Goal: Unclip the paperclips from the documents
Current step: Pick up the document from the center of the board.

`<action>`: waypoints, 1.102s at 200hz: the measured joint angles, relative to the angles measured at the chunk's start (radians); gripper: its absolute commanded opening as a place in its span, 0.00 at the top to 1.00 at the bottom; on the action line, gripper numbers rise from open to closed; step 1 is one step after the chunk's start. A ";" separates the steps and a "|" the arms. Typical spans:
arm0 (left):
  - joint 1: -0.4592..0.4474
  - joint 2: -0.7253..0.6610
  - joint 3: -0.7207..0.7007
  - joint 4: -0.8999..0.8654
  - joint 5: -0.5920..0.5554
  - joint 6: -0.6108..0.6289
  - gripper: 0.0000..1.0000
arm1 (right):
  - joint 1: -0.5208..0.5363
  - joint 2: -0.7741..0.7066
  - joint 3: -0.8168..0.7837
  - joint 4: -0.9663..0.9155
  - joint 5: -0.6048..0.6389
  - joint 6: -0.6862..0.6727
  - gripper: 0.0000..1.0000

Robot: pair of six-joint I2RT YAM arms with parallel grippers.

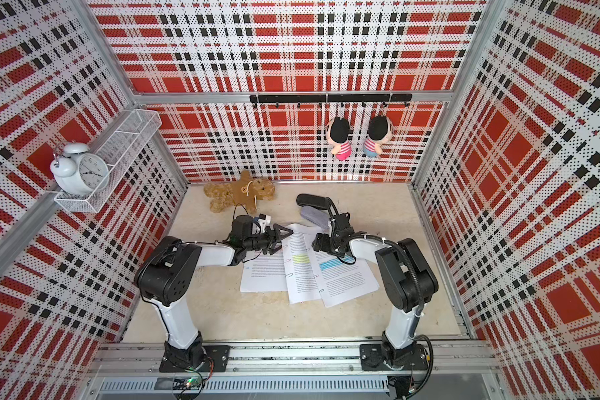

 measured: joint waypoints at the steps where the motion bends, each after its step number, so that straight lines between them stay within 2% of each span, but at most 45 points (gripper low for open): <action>1: 0.000 0.000 0.000 0.002 0.001 -0.001 0.19 | 0.000 0.000 0.000 0.000 0.000 0.000 0.15; 59: -0.025 -0.008 -0.136 0.286 0.034 -0.194 0.34 | 0.014 -0.002 0.001 -0.002 0.024 0.006 0.15; 70: -0.026 -0.011 -0.155 0.312 0.032 -0.210 0.36 | 0.017 -0.002 0.001 -0.003 0.027 0.008 0.15; 93: -0.026 -0.013 -0.177 0.344 0.019 -0.231 0.47 | 0.021 -0.003 0.001 -0.006 0.029 0.012 0.15; 123: -0.027 -0.014 -0.180 0.337 -0.003 -0.221 0.52 | 0.021 -0.006 0.000 -0.010 0.028 0.019 0.14; 142: -0.034 -0.021 -0.168 0.252 -0.034 -0.164 0.55 | 0.024 -0.008 -0.002 -0.012 0.028 0.021 0.14; 168: -0.055 -0.030 -0.084 0.031 -0.106 -0.022 0.63 | 0.025 -0.010 -0.002 -0.015 0.027 0.023 0.14; 200: -0.076 -0.030 0.037 -0.208 -0.208 0.145 0.76 | 0.025 -0.012 -0.002 -0.021 0.022 0.026 0.14; 220: -0.082 -0.030 0.087 -0.320 -0.261 0.223 0.89 | 0.025 -0.017 -0.008 -0.022 0.019 0.027 0.14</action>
